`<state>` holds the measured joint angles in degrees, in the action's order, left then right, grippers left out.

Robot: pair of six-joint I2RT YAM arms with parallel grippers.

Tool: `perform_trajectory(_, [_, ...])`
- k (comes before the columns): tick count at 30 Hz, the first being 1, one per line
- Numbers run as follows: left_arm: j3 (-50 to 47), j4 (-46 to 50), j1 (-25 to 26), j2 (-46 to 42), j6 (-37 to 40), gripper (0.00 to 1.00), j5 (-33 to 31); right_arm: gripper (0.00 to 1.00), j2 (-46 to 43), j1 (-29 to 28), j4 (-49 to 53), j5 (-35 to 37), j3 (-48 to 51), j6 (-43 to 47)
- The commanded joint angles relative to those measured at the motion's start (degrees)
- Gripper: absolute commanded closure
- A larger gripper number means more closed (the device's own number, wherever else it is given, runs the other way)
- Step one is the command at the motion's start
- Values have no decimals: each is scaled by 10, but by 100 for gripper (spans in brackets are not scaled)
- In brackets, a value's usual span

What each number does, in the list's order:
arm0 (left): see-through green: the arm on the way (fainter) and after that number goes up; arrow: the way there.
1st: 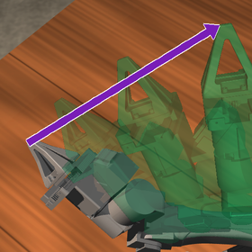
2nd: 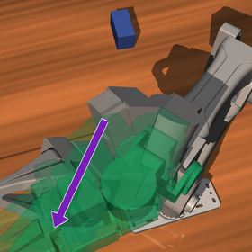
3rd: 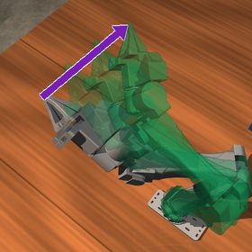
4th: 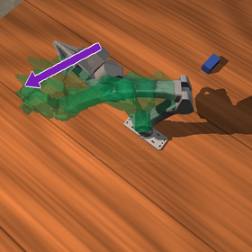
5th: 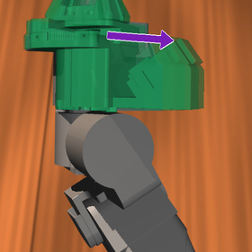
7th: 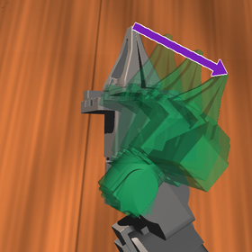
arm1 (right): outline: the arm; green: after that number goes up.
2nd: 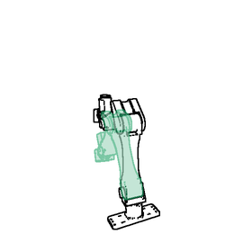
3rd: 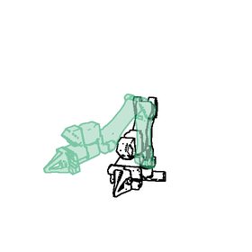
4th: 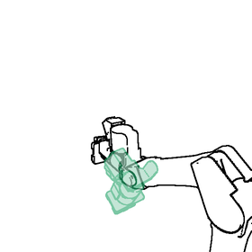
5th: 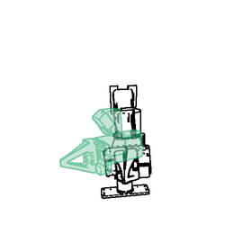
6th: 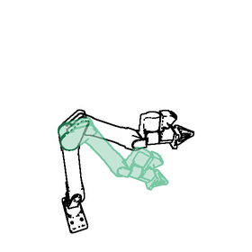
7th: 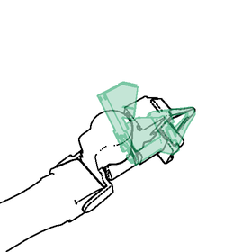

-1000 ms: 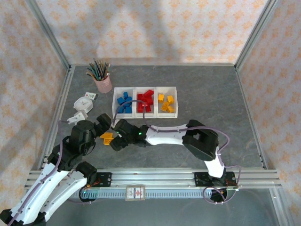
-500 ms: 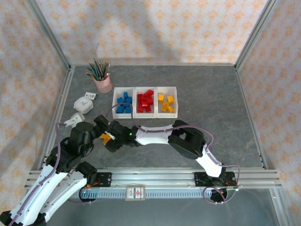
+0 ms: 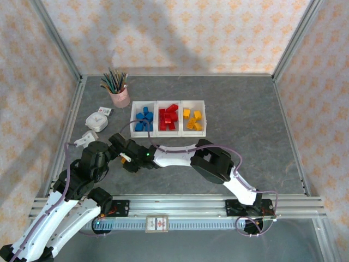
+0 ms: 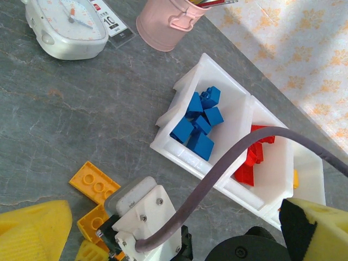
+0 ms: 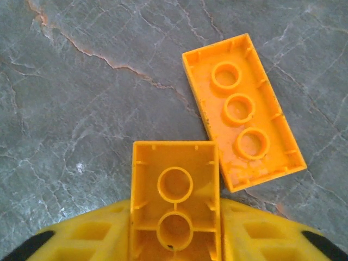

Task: Sort the legos into containers by color
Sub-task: Pick up the lego from the bottom-left of the table, then place the lego in the container.

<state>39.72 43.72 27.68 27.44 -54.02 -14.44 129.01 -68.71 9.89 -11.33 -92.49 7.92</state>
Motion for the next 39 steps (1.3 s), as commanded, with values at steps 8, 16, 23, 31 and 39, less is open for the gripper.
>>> perform_trajectory(8, [12, 8, -3, -2, 2, 1, -13, 78, -63, -4, -4, 24, 60, -18])
perform_trajectory(16, [21, -20, -3, 12, 20, 1, 11, 79, -196, 30, -30, 21, 180, -88])
perform_trajectory(23, [24, -93, -4, 62, 56, 1, 62, 78, -333, 128, -17, 24, 267, -172])
perform_trajectory(31, [12, -215, -4, 144, 96, 1, 130, 77, -379, 274, 44, 94, 258, -215])
perform_trajectory(39, [10, -288, -4, 201, 107, 1, 148, 77, -307, 357, 61, 120, 199, -212])
